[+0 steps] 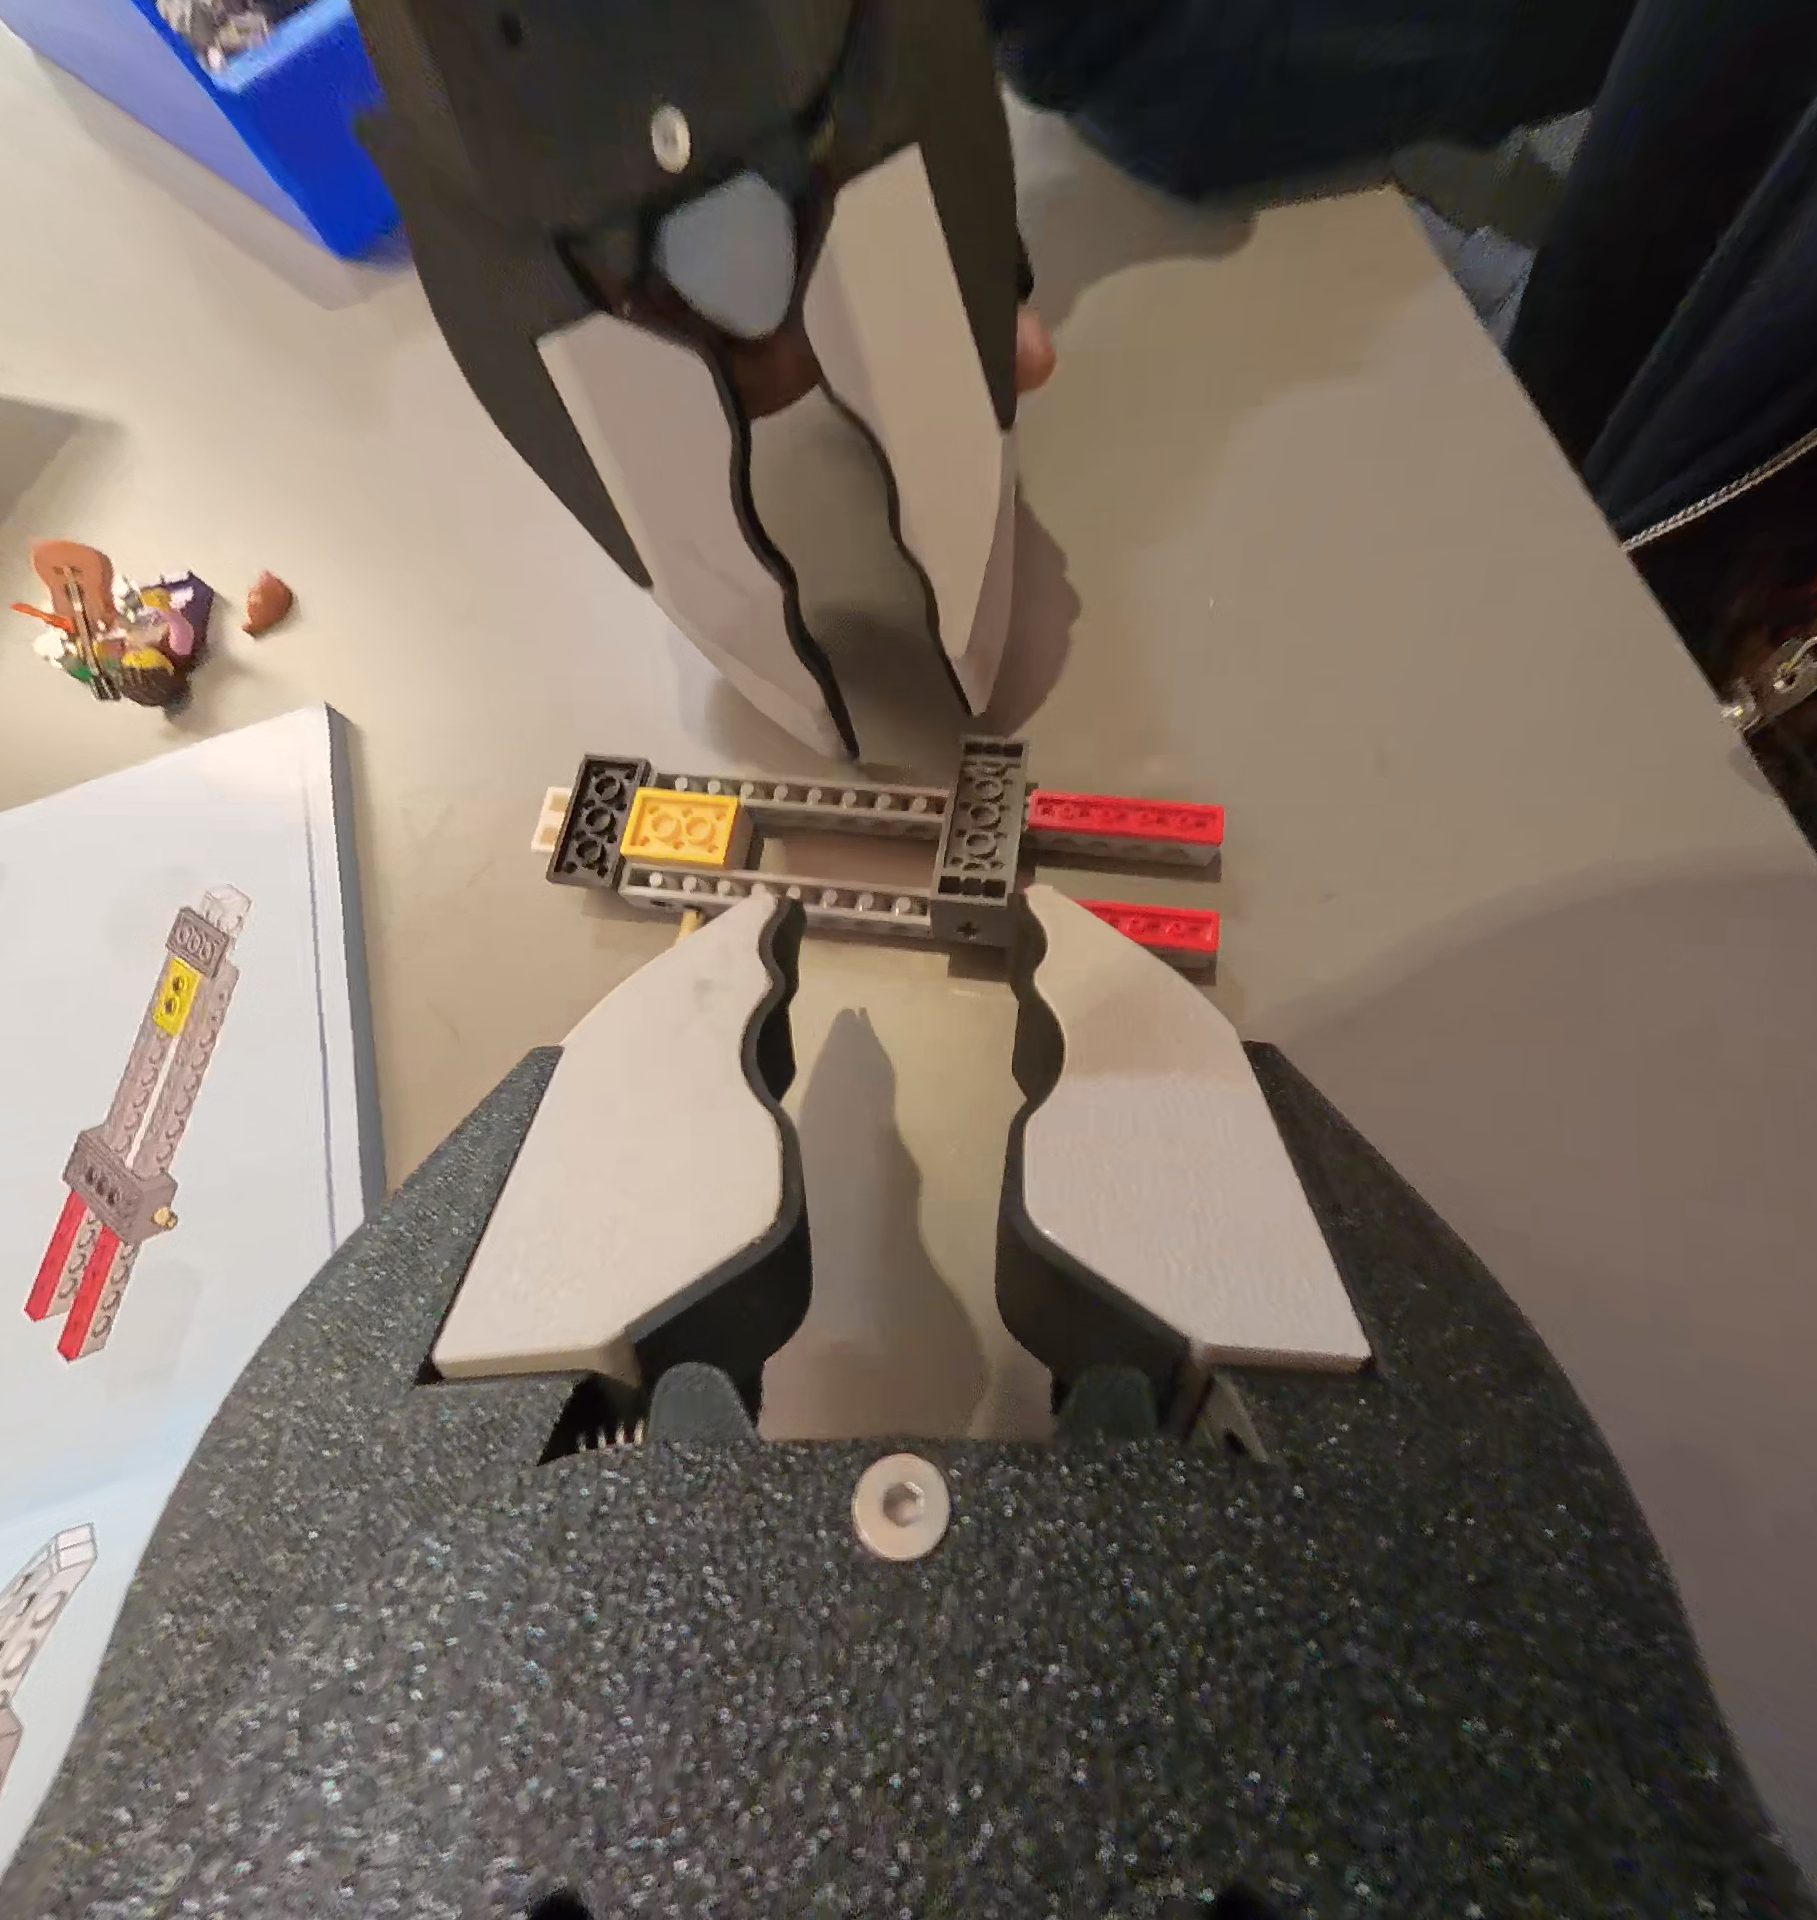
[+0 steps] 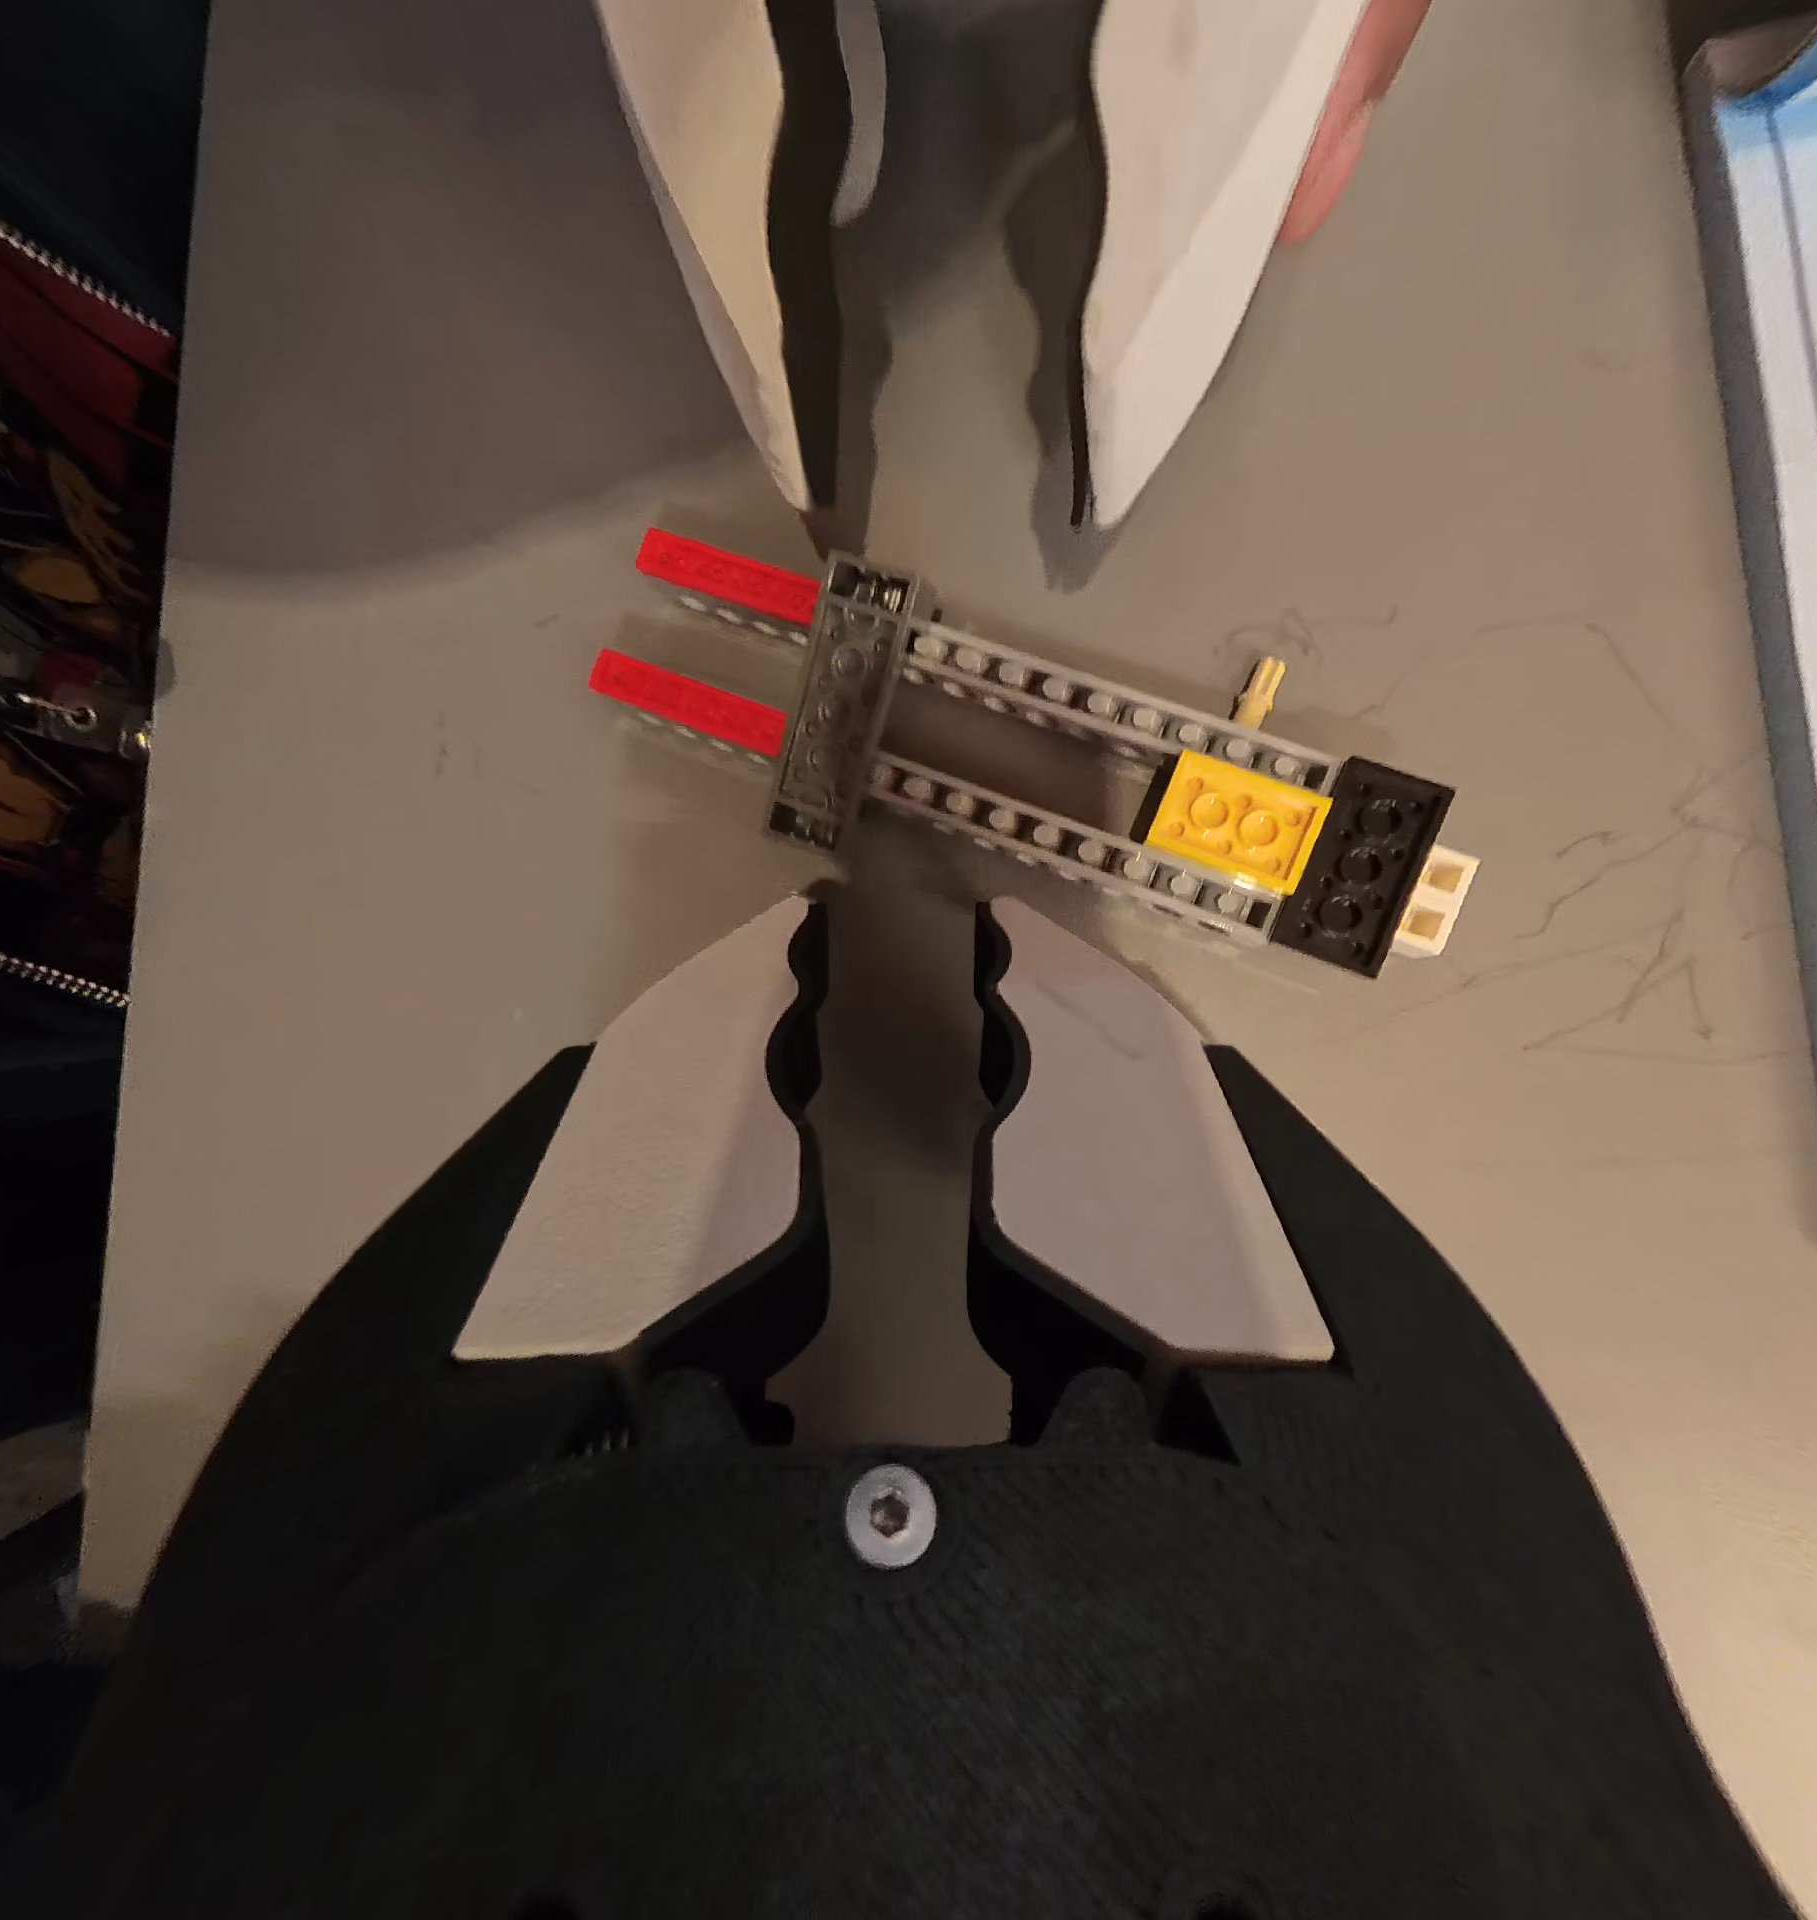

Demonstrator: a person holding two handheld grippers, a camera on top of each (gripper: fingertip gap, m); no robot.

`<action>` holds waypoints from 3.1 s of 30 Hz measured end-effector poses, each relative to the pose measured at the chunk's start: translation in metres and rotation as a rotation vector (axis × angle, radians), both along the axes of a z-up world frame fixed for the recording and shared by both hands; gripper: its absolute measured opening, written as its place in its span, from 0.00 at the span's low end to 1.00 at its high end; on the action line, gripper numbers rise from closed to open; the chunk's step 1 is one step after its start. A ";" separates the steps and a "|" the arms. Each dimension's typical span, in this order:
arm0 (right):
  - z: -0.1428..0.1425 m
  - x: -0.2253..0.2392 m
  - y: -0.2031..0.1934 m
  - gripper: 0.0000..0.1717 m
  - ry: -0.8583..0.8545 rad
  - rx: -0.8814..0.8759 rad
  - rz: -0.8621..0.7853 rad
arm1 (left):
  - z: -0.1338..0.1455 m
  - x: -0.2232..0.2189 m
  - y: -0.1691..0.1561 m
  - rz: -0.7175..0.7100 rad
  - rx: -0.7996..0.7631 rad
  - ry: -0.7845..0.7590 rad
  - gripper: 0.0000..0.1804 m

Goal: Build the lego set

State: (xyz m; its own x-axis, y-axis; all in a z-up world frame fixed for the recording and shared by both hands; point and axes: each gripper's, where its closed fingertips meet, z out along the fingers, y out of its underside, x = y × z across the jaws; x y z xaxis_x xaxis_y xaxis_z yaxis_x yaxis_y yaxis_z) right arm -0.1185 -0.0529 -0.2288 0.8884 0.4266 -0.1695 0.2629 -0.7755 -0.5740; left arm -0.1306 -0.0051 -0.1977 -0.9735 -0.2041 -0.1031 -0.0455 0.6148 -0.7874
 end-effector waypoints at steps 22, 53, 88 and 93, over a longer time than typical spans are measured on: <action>0.008 -0.013 0.011 0.13 0.023 0.077 0.045 | -0.014 -0.012 -0.001 -0.051 0.011 0.111 0.09; 0.009 -0.011 0.017 0.13 0.005 0.104 0.039 | -0.025 -0.018 0.006 -0.051 0.112 0.151 0.05; 0.008 -0.024 0.012 0.13 0.035 0.092 0.094 | -0.024 -0.016 0.008 -0.019 0.106 0.183 0.13; 0.007 -0.026 0.011 0.13 0.039 0.089 0.103 | -0.029 -0.021 0.005 -0.044 0.121 0.205 0.15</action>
State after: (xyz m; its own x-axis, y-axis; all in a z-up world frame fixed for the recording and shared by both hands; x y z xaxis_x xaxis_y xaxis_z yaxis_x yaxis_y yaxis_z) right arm -0.1444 -0.0415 -0.2214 0.8326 0.5302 -0.1601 0.3149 -0.6910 -0.6507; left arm -0.1517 -0.0003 -0.2264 -0.9842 -0.1594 0.0768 -0.1682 0.7091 -0.6847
